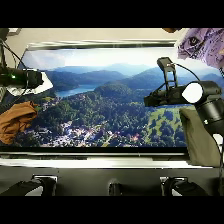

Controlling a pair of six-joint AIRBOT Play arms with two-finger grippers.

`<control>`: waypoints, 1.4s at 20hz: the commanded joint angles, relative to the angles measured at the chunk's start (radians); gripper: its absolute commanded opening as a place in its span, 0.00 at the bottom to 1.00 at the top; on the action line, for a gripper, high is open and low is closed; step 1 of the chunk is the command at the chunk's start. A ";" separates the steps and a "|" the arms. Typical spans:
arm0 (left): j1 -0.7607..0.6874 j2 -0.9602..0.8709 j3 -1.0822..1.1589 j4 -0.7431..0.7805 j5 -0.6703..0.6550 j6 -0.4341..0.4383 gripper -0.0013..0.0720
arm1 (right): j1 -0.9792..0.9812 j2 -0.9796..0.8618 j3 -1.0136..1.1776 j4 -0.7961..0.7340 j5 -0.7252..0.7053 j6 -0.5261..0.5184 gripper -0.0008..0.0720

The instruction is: Fold the clothes and pants, and hang the long-sleeved shirts on hangers.

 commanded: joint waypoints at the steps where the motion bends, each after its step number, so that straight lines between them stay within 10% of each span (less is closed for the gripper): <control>1: -0.001 0.001 0.000 0.000 0.000 0.000 0.04 | 0.001 0.001 0.001 0.001 0.000 0.000 0.05; 28: -0.001 0.001 0.000 -0.001 0.033 0.000 0.04 | 0.001 0.001 0.001 0.001 0.000 0.000 0.05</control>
